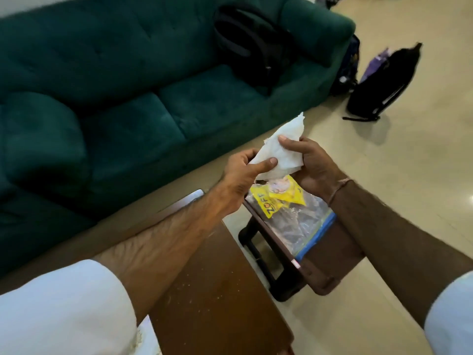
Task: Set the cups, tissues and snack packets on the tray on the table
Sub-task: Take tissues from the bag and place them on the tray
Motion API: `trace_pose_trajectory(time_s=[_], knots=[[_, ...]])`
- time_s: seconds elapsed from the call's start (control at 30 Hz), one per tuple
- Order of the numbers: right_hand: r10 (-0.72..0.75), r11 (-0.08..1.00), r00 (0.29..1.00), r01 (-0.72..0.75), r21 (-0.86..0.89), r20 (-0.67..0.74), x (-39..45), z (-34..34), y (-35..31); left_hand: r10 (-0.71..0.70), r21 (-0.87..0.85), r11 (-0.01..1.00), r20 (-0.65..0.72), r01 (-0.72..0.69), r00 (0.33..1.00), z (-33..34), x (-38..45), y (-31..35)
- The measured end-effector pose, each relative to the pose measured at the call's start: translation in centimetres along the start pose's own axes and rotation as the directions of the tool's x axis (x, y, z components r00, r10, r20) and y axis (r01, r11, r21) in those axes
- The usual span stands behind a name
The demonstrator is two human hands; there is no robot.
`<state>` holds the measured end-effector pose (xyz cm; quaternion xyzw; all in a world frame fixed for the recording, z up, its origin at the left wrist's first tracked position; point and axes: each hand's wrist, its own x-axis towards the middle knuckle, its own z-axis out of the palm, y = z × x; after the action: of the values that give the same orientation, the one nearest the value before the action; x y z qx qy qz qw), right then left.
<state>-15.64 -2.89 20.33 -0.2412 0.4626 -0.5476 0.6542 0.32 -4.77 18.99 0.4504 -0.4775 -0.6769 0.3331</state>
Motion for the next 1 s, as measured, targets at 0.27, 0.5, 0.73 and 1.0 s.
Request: trace_pose_trajectory(time_s=[0.27,0.5,0.73,1.0], knots=[[0.018,0.970,1.000,-0.014,-0.241,0.014,1.9,13.3,5.4,-0.015,-0.053,0.999,-0.294,-0.001,0.956,-13.5,-6.1,-0.4],[0.154,0.907,0.987,-0.127,-0.401,0.036,1.9,22.8,14.8,-0.127,-0.144,0.988,-0.505,0.062,0.853,-24.4,-13.6,-5.9],[0.314,0.758,0.943,-0.177,-0.628,0.112,0.2,27.9,25.9,-0.290,-0.260,0.952,-0.618,0.158,0.731,-31.3,-22.2,-13.2],[0.351,0.609,0.930,-0.139,-0.781,0.108,-2.6,29.6,37.9,-0.452,-0.389,0.889,-0.656,0.243,0.605,-34.2,-31.1,-22.3]])
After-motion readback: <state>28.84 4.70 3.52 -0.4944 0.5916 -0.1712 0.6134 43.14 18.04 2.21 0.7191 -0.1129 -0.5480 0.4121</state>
